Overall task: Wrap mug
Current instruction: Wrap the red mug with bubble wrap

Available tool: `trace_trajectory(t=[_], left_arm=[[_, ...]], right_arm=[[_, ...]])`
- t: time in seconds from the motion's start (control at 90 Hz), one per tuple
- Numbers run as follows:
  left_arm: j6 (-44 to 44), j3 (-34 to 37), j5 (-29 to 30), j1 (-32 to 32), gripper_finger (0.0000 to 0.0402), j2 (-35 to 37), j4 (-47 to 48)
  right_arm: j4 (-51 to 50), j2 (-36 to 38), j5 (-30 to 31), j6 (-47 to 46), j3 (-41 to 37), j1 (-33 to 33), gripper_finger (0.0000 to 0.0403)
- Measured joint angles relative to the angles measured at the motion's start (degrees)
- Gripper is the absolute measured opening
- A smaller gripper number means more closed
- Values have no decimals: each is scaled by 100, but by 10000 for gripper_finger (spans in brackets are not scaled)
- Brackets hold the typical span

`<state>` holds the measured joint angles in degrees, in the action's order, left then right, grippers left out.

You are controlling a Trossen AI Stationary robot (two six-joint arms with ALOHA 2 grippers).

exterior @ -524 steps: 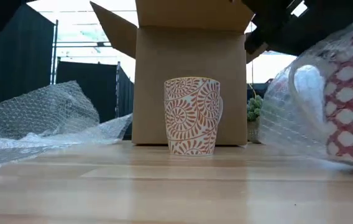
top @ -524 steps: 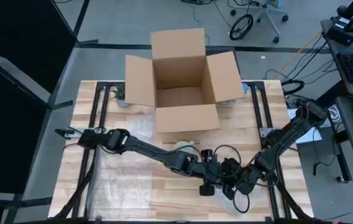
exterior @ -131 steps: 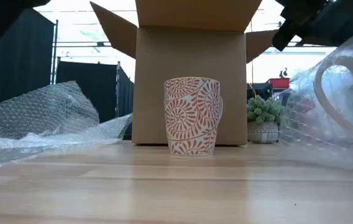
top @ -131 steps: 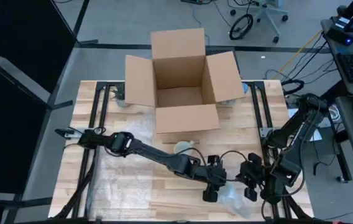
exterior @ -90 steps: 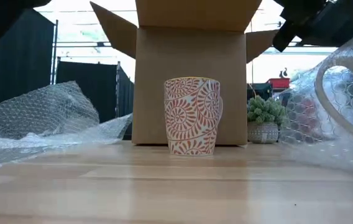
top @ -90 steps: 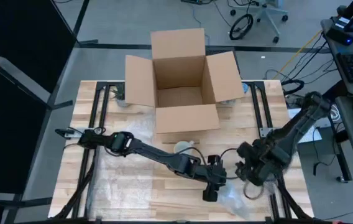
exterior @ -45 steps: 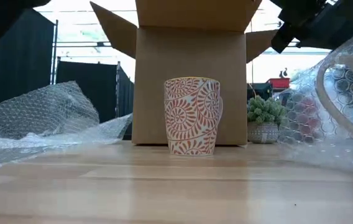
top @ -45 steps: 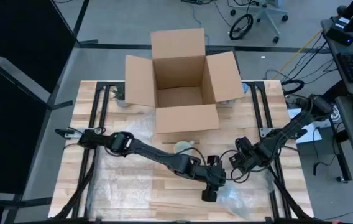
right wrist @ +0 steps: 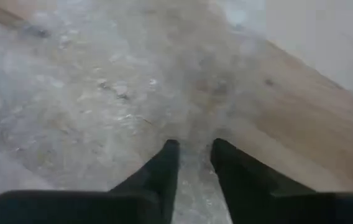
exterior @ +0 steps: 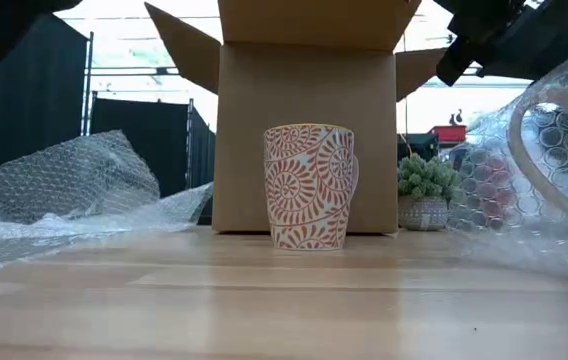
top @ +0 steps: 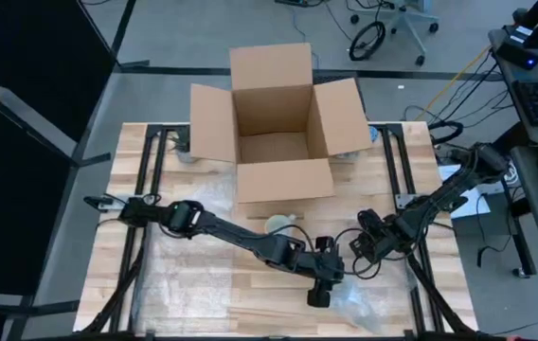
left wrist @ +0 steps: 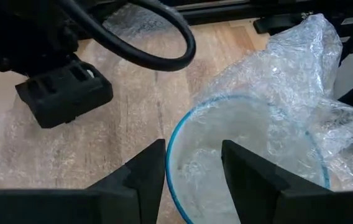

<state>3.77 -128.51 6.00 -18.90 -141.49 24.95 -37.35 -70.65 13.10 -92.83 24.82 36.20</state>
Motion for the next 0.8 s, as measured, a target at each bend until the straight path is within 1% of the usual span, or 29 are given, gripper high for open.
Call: trace_trajectory(t=[0.078, 0.133, 0.233, 0.389, 0.478, 0.6, 0.8], left_arm=[[2, 0, 0, 0, 145, 0, 0], [13, 0, 0, 0, 145, 0, 0], [15, 0, 0, 0, 145, 0, 0], [13, 0, 1, 0, 145, -2, 0], [13, 2, 4, 0, 145, -4, 3], [11, 2, 6, 0, 145, -4, 4], [-3, 2, 9, 0, 145, -2, 12]], right_arm=[[131, -4, -2, 134, -4, -2, 18], [195, -2, -6, 242, 0, -2, 6], [12, -11, -15, 401, 178, 13, 7], [-895, -21, -88, 694, 779, 27, 2], [-1496, -22, -25, 770, 1109, 27, 1], [-2001, -19, 160, 871, 1505, 27, 1], [-2283, -13, 304, 1197, 2018, 29, 0]])
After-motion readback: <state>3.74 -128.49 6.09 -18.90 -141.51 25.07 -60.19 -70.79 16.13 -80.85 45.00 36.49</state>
